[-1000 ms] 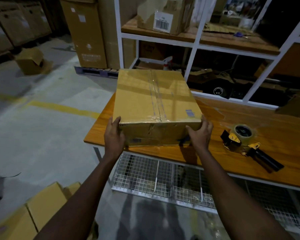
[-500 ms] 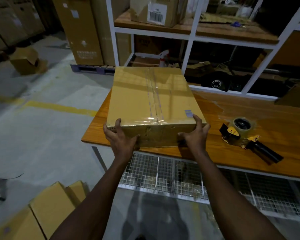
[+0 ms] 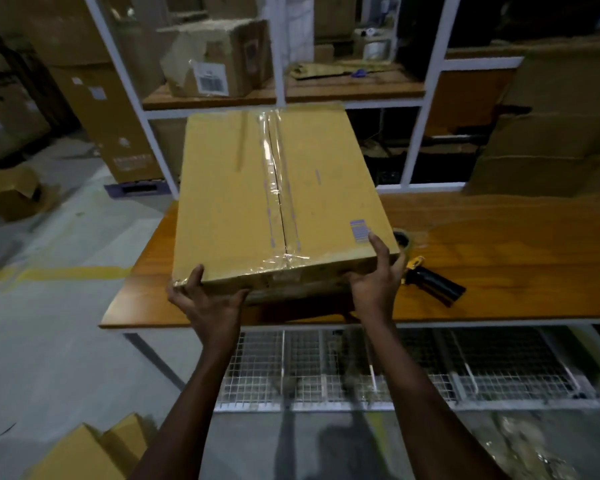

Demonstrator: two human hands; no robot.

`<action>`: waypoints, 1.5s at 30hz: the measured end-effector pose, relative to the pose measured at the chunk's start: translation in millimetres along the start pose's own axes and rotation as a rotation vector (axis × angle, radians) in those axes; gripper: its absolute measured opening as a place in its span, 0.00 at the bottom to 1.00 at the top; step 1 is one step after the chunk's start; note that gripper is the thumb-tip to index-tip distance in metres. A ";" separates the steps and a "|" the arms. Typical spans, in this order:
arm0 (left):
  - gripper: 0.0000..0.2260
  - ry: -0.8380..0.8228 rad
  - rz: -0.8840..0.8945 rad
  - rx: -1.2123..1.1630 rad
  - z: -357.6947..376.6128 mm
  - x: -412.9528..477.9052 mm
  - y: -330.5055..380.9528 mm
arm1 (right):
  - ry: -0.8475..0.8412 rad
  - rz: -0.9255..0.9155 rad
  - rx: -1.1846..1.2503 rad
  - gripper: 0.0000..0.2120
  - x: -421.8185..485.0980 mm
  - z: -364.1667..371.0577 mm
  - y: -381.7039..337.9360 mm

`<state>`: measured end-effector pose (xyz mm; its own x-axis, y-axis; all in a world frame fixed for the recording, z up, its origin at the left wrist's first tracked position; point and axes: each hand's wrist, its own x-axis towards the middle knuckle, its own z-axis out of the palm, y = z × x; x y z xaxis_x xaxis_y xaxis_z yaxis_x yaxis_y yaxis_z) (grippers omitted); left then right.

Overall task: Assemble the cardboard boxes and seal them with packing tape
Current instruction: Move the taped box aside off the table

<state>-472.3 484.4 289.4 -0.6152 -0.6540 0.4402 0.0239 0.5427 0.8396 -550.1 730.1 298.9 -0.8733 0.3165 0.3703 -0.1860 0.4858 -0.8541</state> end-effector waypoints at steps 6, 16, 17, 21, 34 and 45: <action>0.42 -0.067 0.161 -0.086 82.8 -20.3 97.2 | 0.177 0.015 0.040 0.39 68.9 -102.5 26.7; 0.44 -0.454 0.283 -0.058 270.3 -137.0 249.9 | 0.527 0.216 -0.068 0.42 129.0 -319.8 149.2; 0.44 -0.489 0.297 -0.054 285.9 -151.2 258.6 | 0.547 0.235 -0.073 0.42 128.8 -337.9 161.5; 0.43 -0.643 0.330 0.014 342.8 -203.7 281.5 | 0.526 0.356 -0.121 0.40 133.5 -395.9 204.7; 0.59 -1.305 0.243 0.356 426.8 -221.1 280.0 | 0.260 0.706 -0.438 0.50 177.8 -427.9 286.3; 0.50 -1.188 0.413 0.503 400.7 -195.8 265.0 | 0.210 0.580 -0.592 0.52 186.4 -368.0 224.9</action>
<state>-661.3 967.5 298.2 -0.9427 0.3101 -0.1233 0.2401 0.8869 0.3945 -589.1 1198.2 310.3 -0.6453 0.7627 0.0429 0.5817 0.5271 -0.6196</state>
